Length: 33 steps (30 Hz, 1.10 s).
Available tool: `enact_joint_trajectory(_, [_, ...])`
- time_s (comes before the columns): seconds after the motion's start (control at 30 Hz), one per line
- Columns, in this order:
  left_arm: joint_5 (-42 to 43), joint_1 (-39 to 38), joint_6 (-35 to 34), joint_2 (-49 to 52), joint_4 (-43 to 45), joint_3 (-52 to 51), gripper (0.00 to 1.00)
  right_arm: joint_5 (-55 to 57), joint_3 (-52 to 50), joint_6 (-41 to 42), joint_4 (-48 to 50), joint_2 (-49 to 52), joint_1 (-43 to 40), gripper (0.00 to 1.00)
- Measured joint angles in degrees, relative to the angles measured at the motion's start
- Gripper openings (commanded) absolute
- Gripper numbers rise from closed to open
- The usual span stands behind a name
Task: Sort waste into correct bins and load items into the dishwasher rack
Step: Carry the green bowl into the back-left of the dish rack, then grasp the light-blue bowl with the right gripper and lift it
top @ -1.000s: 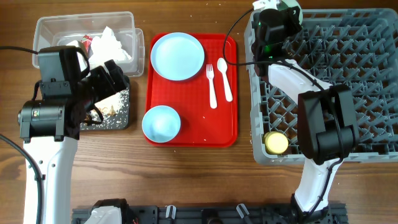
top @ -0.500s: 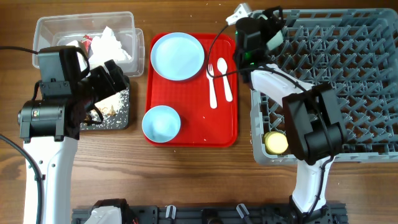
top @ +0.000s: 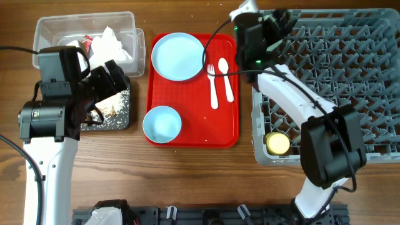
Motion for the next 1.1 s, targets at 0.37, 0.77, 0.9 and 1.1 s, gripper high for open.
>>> enact_joint_trajectory(0.37, [-0.2,0.0,0.0,0.0,0.0,0.0,1.00,-67.0,-2.3,59.1,-22.7,-5.2,14.2,0.77])
enact_joint_trajectory(0.77, [-0.2,0.0,0.0,0.0,0.0,0.0,1.00,-55.8,-4.8,77.8,-27.7,0.2,22.0,0.33])
enact_joint_trajectory(0.9, [-0.2,0.0,0.0,0.0,0.0,0.0,1.00,-57.5,-4.8,78.7,-27.1,2.5,21.4,0.04])
enact_joint_trajectory(1.1, [-0.2,0.0,0.0,0.0,-0.1,0.0,1.00,-58.5,-3.0,76.5,-28.6,1.4,18.6,0.04])
